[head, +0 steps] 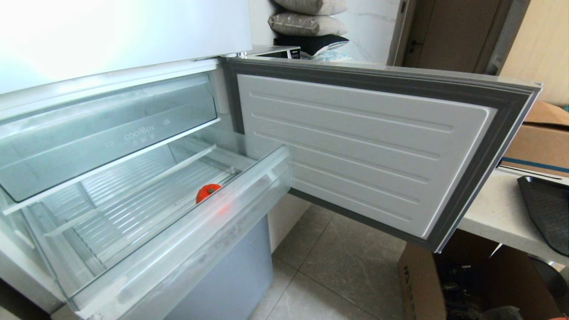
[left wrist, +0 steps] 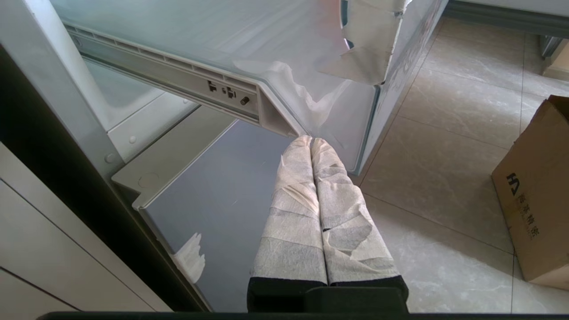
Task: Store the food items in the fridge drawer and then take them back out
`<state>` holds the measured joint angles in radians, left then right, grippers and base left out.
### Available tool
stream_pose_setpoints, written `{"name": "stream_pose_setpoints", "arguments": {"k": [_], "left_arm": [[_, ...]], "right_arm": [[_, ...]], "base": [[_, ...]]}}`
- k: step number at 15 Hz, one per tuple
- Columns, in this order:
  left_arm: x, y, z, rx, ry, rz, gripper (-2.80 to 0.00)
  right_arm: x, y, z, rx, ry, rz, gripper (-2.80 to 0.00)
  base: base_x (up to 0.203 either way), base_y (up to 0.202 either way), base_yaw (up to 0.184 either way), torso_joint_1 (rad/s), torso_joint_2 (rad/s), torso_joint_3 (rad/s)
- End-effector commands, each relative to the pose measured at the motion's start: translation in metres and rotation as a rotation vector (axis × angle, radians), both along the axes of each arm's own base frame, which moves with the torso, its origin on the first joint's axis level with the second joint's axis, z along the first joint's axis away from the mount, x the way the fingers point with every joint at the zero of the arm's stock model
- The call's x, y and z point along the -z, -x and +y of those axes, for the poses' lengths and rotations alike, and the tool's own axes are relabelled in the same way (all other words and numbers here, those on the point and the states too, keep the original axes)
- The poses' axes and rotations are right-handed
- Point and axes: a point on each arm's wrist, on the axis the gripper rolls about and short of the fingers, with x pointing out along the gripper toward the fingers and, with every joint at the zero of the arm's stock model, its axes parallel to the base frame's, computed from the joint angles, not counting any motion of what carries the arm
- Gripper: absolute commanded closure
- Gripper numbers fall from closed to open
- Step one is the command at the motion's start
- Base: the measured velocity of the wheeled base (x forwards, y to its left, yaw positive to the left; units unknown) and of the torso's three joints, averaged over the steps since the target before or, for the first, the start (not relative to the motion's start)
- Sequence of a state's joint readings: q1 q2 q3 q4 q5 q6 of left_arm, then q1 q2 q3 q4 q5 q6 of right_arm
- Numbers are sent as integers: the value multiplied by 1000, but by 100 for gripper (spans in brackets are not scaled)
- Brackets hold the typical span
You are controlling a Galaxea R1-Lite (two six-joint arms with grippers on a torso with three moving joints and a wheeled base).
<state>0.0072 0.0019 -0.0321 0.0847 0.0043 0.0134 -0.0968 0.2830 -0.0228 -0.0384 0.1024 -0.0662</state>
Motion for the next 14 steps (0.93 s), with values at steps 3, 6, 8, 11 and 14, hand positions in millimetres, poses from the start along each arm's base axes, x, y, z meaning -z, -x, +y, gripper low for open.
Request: {"name": "stream_pose_setpoints", "arguments": {"k": [3, 6, 8, 11, 14], "left_arm": [[0, 0, 0, -1, 0, -1, 0], [0, 0, 0, -1, 0, 1, 0], [0, 0, 0, -1, 0, 0, 0], [0, 0, 0, -1, 0, -1, 0], [0, 0, 0, -1, 0, -1, 0]], "right_arm": [[3, 2, -1, -69, 13, -10, 0], [7, 11, -1, -57, 26, -91, 0], [11, 21, -2, -37, 26, -196, 0], [13, 23, -2, -6, -32, -226, 0], [13, 23, -2, 10, -38, -227, 0]], "base": [[0, 0, 0, 0, 0, 0], [0, 0, 0, 0, 0, 0], [0, 0, 0, 0, 0, 0], [0, 0, 0, 0, 0, 0], [0, 0, 0, 0, 0, 0]]}}
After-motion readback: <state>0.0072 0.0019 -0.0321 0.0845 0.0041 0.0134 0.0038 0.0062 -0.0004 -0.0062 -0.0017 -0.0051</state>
